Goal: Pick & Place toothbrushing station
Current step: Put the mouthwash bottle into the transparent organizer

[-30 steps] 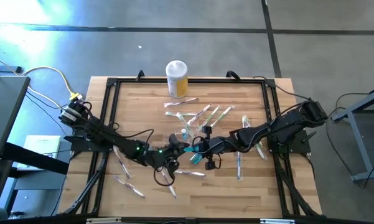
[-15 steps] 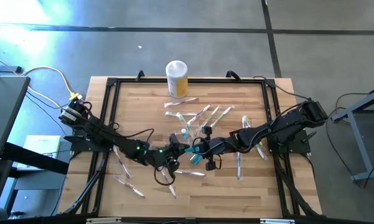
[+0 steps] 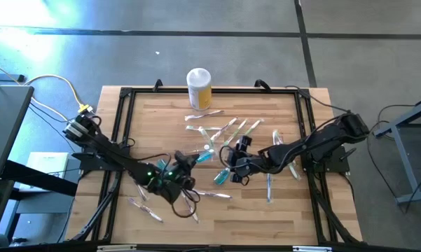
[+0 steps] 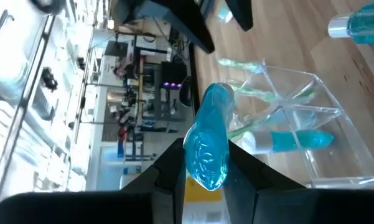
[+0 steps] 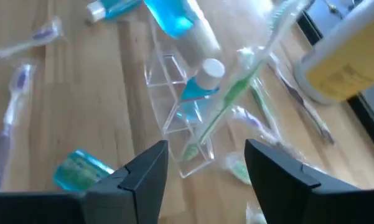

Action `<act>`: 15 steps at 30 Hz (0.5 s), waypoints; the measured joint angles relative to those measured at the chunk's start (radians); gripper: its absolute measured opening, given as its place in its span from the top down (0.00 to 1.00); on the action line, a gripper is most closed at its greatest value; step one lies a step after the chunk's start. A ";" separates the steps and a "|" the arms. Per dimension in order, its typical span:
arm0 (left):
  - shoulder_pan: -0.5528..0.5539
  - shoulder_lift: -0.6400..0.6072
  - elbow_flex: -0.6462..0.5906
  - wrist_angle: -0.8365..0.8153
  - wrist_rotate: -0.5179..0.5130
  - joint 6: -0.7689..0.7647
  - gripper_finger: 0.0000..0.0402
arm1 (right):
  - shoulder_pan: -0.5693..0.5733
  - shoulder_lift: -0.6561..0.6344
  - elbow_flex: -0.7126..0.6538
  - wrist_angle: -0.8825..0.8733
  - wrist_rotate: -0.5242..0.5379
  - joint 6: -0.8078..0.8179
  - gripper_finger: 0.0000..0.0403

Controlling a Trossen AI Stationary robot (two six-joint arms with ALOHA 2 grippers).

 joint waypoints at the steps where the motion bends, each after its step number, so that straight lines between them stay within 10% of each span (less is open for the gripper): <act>1: -0.005 -0.017 0.000 -0.036 -0.002 -0.047 0.83 | 0.003 -0.001 0.001 -0.007 -0.002 0.021 0.49; 9: 0.022 -0.345 -0.007 -0.430 0.278 -0.569 0.83 | 0.073 -0.001 0.000 0.018 -0.011 0.023 0.52; 15: 0.100 -0.614 -0.275 -0.083 0.484 -0.656 0.83 | 0.108 -0.001 0.000 0.185 -0.023 -0.077 0.54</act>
